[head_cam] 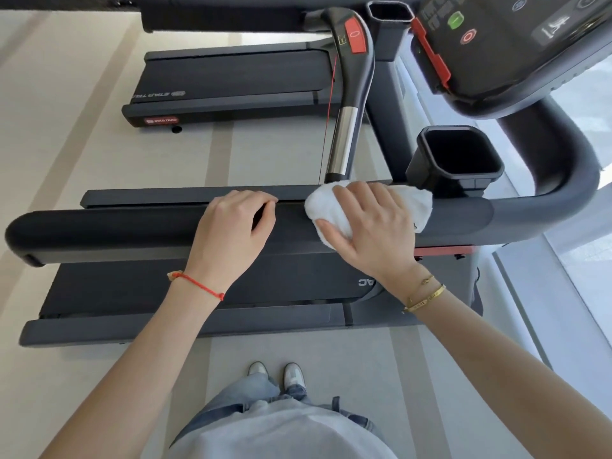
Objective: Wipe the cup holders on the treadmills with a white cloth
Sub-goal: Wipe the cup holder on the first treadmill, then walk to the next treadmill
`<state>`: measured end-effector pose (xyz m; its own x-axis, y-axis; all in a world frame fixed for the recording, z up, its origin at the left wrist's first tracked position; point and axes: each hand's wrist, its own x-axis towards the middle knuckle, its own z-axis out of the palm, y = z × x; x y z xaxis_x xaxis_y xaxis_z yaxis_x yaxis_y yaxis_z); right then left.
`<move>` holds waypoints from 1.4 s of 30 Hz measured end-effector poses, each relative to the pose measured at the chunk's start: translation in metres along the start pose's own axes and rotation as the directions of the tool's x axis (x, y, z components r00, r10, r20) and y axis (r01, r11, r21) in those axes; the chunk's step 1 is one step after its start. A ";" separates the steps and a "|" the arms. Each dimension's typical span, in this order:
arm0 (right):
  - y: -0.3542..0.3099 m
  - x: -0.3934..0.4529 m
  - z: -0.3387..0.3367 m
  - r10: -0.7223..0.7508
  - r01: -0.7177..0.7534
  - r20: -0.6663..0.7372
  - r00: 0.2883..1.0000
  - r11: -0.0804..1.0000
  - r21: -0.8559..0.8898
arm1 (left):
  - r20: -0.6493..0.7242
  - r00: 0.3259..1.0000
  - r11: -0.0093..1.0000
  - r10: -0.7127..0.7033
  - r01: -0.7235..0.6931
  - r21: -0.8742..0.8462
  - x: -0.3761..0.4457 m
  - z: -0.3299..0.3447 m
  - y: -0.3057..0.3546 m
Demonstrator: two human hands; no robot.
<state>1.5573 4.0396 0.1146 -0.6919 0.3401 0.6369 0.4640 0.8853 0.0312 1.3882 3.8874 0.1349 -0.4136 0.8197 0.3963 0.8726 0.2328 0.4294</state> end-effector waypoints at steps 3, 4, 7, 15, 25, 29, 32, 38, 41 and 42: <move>-0.020 0.008 0.002 -0.024 0.023 0.063 0.998 0.999 0.023 | -0.020 1.000 1.000 -0.004 0.004 -0.001 -0.008 -0.006 -0.010; -0.027 0.011 0.003 -0.035 0.032 0.086 0.996 0.999 0.034 | -0.025 1.000 1.000 -0.003 0.003 -0.002 -0.010 -0.008 -0.014; -0.047 0.022 0.004 -0.096 0.084 0.152 0.984 0.993 0.084 | -0.044 0.999 1.000 -0.012 0.012 0.005 -0.019 -0.015 -0.021; -0.076 0.051 0.005 -0.261 0.186 0.259 0.930 0.941 0.282 | -0.168 0.970 0.980 -0.175 0.188 0.070 -0.059 -0.057 -0.027; -0.136 0.066 -0.014 -0.471 0.277 0.218 0.854 0.769 0.576 | -0.299 0.852 0.875 -0.430 0.475 0.095 -0.136 -0.096 -0.037; -0.169 0.062 -0.016 -0.581 0.287 0.241 0.778 0.669 0.686 | -0.357 0.782 0.813 -0.512 0.575 0.094 -0.172 -0.107 -0.043; -0.197 0.056 -0.009 -0.641 0.243 0.270 0.719 0.595 0.766 | -0.411 0.717 0.760 -0.563 0.645 0.083 -0.199 -0.113 -0.049; -0.258 0.046 0.006 -0.722 0.193 0.342 0.602 0.547 0.815 | -0.481 0.563 0.629 -0.672 0.777 0.031 -0.256 -0.130 -0.061; -0.296 0.041 0.013 -0.749 0.183 0.348 0.563 0.524 0.832 | -0.498 0.501 0.572 -0.708 0.820 0.010 -0.287 -0.145 -0.073; -0.310 0.040 0.014 -0.756 0.176 0.354 0.551 0.520 0.836 | -0.501 0.475 0.549 -0.723 0.836 0.000 -0.298 -0.151 -0.078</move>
<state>1.3777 3.7838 0.1195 -0.9277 -0.3692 0.0544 -0.3427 0.7851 -0.5159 1.4038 3.5459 0.1062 -0.9578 -0.0410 0.2844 0.1336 0.8129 0.5669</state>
